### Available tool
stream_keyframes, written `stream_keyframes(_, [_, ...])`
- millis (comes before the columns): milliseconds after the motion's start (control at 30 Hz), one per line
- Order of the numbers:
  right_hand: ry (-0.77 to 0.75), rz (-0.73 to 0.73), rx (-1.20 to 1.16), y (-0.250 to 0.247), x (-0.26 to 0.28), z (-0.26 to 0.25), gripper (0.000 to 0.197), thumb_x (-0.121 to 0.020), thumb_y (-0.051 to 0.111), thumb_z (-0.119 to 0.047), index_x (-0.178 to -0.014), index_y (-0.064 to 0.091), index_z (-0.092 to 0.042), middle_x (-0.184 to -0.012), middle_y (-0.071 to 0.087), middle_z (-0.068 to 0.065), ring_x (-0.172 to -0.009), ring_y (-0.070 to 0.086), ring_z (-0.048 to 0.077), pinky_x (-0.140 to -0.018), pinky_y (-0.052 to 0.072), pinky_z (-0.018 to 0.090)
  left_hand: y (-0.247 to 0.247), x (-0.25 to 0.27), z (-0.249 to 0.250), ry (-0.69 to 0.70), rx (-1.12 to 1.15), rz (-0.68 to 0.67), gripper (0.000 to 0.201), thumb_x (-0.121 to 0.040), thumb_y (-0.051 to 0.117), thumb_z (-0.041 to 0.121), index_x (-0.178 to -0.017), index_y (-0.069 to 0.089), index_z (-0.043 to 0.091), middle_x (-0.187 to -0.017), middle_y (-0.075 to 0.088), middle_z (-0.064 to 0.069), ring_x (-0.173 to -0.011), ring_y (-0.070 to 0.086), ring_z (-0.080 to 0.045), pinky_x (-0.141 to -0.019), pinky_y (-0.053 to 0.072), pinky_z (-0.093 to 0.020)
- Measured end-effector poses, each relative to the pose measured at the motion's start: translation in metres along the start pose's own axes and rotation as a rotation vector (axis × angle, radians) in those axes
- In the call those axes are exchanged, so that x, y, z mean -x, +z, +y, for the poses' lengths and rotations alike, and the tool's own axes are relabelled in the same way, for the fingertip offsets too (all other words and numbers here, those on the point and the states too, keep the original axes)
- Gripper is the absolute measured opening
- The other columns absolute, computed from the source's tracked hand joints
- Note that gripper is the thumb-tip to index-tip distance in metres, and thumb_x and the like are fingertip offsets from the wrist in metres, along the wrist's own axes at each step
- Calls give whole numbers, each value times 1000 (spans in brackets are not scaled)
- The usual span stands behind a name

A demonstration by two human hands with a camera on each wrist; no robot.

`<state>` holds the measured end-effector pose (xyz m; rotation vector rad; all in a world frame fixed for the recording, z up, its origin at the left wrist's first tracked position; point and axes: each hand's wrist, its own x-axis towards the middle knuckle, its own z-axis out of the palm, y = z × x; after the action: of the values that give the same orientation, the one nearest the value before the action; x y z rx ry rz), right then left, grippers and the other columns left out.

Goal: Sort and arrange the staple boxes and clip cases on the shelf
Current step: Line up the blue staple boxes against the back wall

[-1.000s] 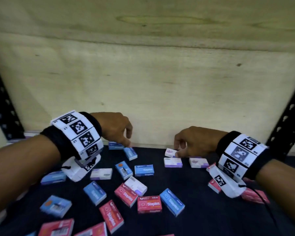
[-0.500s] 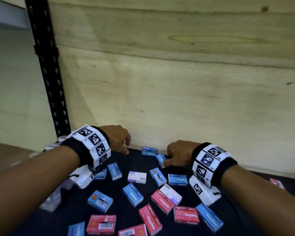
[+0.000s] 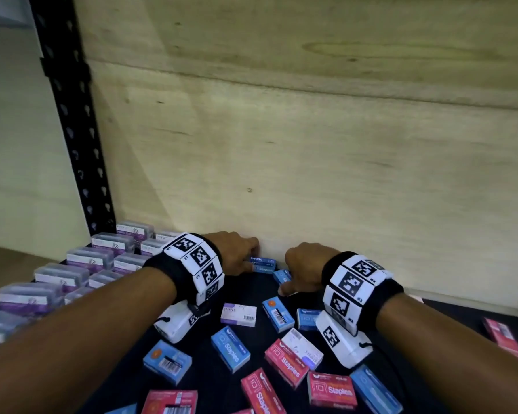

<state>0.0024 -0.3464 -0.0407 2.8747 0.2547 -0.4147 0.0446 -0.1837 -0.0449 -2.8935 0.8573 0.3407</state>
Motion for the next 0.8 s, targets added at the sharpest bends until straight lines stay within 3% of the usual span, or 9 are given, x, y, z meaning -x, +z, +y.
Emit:
stream_keyframes(100, [0, 26, 13, 1, 2, 1, 47, -89, 67, -46, -64, 47, -12, -63, 50, 2, -53, 46, 16, -47, 34, 25, 0, 2, 3, 17, 21, 22, 33, -99, 48, 41, -127, 43, 24, -93, 56, -3, -79, 50, -22, -70, 38, -29])
stream_keyframes(200, [-1, 24, 29, 3, 5, 0, 42, -90, 67, -40, -67, 49, -11, -64, 50, 2, -54, 46, 16, -46, 33, 25, 1, 0, 8, 6, -14, 19, 32, -101, 46, 38, -129, 44, 23, -104, 61, -8, -82, 52, -23, -71, 37, -29])
stream_keyframes(333, [-1, 24, -1, 3, 8, -2, 35, -89, 69, -39, -100, 61, -7, -78, 54, 4, -68, 53, 20, -52, 38, 27, 1, -4, 9, -18, -48, 2, 35, -102, 44, 32, -135, 45, 22, -120, 59, -14, -104, 58, -31, -77, 39, -31])
stream_keyframes(433, [-1, 25, -3, 3, 8, -2, 35, -88, 70, -40, -98, 60, -8, -78, 54, 3, -70, 54, 20, -55, 40, 27, 1, -2, 3, -32, -44, -25, 35, -102, 43, 30, -137, 45, 22, -124, 57, -14, -108, 57, -31, -79, 39, -30])
stream_keyframes(533, [-16, 23, -10, 5, 8, -1, 37, -90, 69, -39, -107, 63, -7, -98, 66, 8, -79, 58, 23, -65, 45, 30, 1, 4, -5, -60, -25, -44, 34, -102, 42, 31, -135, 46, 21, -125, 57, -13, -108, 56, -29, -80, 40, -31])
stream_keyframes(667, [-29, 23, -39, 6, 7, 5, 32, -95, 60, -29, -118, 58, -7, -113, 64, 11, -95, 62, 27, -70, 46, 32, 3, 11, -14, -77, -7, -56, 33, -101, 43, 27, -133, 47, 21, -121, 58, -14, -105, 57, -29, -84, 44, -33])
stream_keyframes(800, [-19, 43, -82, 7, 6, 6, 28, -99, 51, -29, -122, 46, -13, -114, 57, 11, -86, 51, 23, -71, 41, 33, 2, 14, -22, -132, -52, -52, 33, -101, 43, 23, -134, 47, 20, -123, 57, -14, -107, 57, -30, -82, 42, -32])
